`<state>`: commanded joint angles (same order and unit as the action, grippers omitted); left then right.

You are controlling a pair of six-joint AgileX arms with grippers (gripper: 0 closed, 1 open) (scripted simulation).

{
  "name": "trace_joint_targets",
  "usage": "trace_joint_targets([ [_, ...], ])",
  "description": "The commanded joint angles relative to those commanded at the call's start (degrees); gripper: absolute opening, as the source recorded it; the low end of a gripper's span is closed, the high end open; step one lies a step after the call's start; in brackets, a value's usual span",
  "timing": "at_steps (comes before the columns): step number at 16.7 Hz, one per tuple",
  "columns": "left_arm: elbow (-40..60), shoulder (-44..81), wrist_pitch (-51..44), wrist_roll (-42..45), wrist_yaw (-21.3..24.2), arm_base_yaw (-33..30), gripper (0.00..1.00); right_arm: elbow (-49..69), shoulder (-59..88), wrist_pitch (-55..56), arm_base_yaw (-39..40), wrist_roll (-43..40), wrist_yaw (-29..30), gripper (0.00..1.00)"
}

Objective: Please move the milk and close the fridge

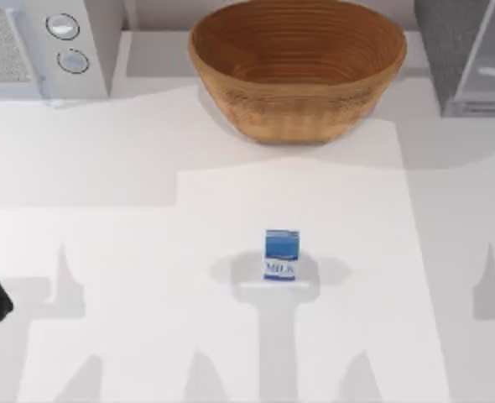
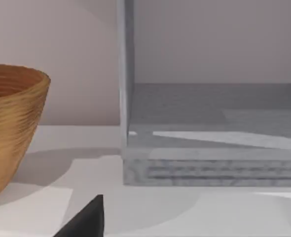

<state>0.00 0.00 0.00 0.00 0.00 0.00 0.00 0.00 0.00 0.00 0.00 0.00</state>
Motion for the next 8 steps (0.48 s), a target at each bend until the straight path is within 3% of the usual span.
trace_joint_targets([
  [4, 0.0, 0.0, 0.0, 0.0, 0.0, 0.0, 1.0, -0.03, 1.36, 1.32, 1.84, 0.07, 0.53, 1.0],
  [8, 0.0, 0.0, 0.0, 0.0, 0.0, 0.0, 1.0, 0.21, 10.06, 9.89, 12.04, 0.27, 8.14, 1.0],
])
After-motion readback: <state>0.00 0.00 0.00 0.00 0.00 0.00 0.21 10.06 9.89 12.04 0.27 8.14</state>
